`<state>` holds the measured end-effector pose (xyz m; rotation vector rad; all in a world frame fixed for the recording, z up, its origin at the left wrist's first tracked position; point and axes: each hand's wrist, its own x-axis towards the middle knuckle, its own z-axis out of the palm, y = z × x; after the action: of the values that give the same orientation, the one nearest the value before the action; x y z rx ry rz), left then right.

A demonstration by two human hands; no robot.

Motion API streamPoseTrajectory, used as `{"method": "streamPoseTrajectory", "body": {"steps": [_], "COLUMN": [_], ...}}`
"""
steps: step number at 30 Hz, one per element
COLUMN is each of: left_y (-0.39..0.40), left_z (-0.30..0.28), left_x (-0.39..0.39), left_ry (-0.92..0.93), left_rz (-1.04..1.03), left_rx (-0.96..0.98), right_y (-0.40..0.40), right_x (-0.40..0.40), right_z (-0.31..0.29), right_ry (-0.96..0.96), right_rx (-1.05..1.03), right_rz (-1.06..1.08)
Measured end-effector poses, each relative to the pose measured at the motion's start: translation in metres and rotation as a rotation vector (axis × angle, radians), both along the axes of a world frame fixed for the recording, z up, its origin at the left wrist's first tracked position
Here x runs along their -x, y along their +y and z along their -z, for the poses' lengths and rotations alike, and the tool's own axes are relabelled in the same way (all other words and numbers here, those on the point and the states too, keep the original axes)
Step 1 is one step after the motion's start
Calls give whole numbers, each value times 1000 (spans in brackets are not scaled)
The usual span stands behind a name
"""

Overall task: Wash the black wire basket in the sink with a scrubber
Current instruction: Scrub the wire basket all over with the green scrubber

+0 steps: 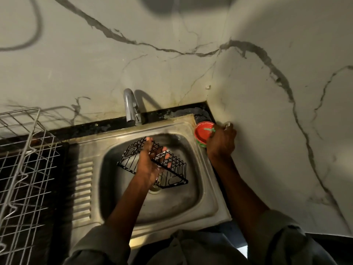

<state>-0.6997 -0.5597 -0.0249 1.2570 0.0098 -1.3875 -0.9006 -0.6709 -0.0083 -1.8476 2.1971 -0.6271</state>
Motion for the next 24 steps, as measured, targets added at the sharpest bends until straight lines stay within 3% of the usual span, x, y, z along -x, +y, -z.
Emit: {"method": "streamPoseTrajectory", "body": {"steps": [3, 5, 7, 9, 12, 16, 19, 22, 24], "left_y": [12, 19, 26, 32, 40, 54, 63, 66, 70], "left_z": [5, 5, -4, -10, -14, -18, -23, -26, -29], "left_x": [-15, -21, -24, -26, -35, -43, -42, -45, -47], "left_ry": [167, 278, 254, 280, 339, 460, 477, 427, 413], "left_rz": [-30, -71, -142, -203, -293, -321, -346, -363, -363], "left_rx": [91, 163, 201, 245, 309, 419, 448, 434, 417], "right_y": [29, 55, 81, 102, 116, 116, 124, 147, 153], "right_x": [-22, -49, -80, -110, -135, -113, -117, -154, -163], "right_z": [-9, -17, -23, -24, -21, -17, -26, -41, -47], "right_ry": [-178, -389, -557, -492, -263, -38, -87, -354, -297], "right_rx": [105, 21, -91, -147, -40, -34, -53, -33, 58], "right_rz": [-86, -207, -351, -540, -695, -537, -465, -789, -975]}}
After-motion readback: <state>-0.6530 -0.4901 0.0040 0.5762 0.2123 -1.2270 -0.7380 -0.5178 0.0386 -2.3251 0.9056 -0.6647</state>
